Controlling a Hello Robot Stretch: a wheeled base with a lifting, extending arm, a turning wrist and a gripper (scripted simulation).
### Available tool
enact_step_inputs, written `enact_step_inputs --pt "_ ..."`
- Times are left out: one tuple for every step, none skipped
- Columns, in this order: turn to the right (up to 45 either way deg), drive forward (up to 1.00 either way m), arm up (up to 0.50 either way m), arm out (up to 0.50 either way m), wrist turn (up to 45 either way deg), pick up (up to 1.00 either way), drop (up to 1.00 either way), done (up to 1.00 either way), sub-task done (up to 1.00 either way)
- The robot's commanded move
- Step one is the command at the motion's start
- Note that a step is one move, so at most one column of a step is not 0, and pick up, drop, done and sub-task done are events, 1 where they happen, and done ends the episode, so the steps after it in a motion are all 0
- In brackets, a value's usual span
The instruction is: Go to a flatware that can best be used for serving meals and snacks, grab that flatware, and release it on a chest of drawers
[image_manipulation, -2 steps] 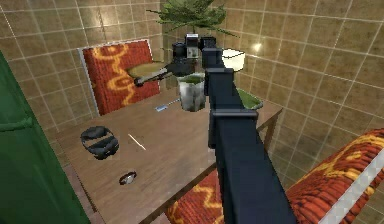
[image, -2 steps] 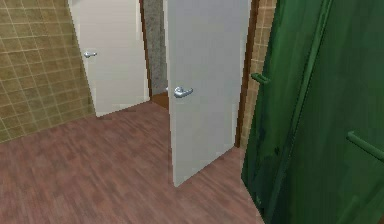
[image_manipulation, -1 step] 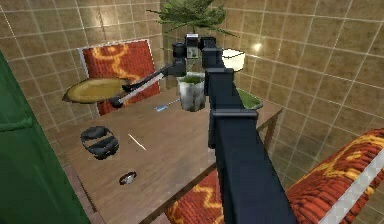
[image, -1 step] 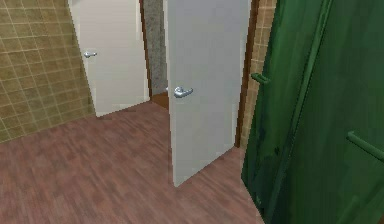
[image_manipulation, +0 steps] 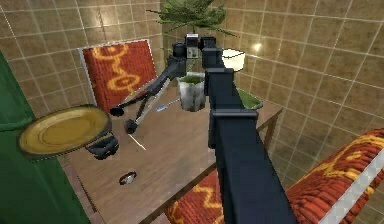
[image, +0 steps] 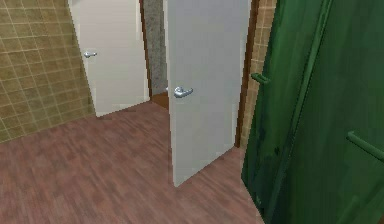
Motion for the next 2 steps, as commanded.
enact_step_inputs --pt "0.0 0.00 0.00 -0.48 0.0 0.00 0.00 0.00 0.00" --pt "-45.0 0.00 0.00 0.00 0.0 0.00 0.00 0.00 0.00"
